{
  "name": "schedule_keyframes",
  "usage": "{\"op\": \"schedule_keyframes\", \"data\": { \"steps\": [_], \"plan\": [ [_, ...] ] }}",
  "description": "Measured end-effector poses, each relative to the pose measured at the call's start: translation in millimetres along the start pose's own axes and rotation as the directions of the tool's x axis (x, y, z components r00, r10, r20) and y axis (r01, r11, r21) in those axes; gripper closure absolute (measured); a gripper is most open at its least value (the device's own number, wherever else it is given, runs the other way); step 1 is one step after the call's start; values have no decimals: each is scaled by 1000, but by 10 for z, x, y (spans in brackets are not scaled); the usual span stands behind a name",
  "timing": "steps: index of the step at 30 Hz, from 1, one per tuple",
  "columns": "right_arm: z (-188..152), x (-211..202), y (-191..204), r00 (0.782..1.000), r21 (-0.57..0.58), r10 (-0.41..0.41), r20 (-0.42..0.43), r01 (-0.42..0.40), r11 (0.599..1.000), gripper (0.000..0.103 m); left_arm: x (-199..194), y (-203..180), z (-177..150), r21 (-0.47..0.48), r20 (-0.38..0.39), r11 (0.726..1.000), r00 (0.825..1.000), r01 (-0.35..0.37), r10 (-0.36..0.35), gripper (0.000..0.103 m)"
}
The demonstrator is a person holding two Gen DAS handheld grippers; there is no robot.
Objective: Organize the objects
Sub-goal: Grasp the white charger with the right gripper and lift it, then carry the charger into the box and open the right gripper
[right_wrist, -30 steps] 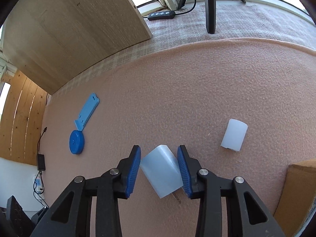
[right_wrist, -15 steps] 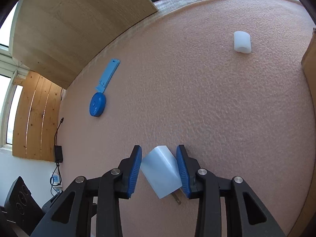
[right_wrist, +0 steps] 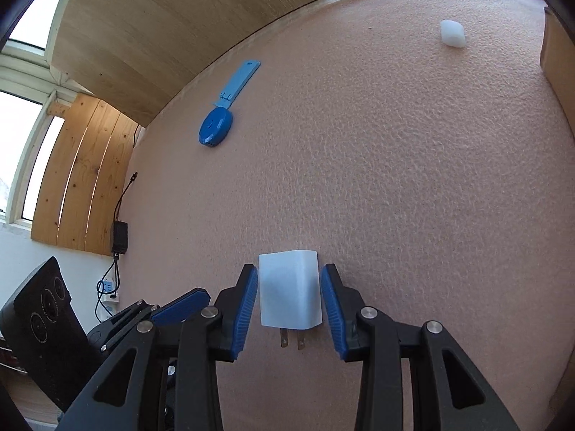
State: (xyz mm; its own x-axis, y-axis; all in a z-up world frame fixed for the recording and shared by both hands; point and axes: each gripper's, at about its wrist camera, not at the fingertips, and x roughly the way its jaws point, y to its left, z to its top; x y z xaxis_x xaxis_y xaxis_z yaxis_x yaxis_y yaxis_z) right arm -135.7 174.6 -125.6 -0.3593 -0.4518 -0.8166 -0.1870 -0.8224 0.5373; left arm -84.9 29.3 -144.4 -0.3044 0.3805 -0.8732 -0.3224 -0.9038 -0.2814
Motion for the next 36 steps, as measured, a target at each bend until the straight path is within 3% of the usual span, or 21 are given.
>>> {"op": "schedule_keyframes", "data": {
  "steps": [6,9,18,23,28,36],
  "plan": [
    [-87,-97,90,998,-147,-64,3,64,987,68,87,-106,27,11,4,1000,1000,17,-17,50],
    [-102,-95,75,998,-156,-57,-6,56,986,68,115,-168,32,21,9,999,999,35,-35,42],
    [-76,8,68,998,-164,-32,-55,23,986,68,257,-267,77,45,3,997,998,62,-62,42],
    [-52,38,60,998,-154,-19,-67,8,988,68,294,-268,110,30,9,996,997,81,-82,44],
    [-41,70,73,997,-153,-18,-75,6,988,68,322,-262,110,30,-1,995,995,98,-98,58],
    [-38,93,105,996,-167,-38,-82,23,986,68,303,-262,97,28,7,995,995,98,-98,58]
  ]
}}
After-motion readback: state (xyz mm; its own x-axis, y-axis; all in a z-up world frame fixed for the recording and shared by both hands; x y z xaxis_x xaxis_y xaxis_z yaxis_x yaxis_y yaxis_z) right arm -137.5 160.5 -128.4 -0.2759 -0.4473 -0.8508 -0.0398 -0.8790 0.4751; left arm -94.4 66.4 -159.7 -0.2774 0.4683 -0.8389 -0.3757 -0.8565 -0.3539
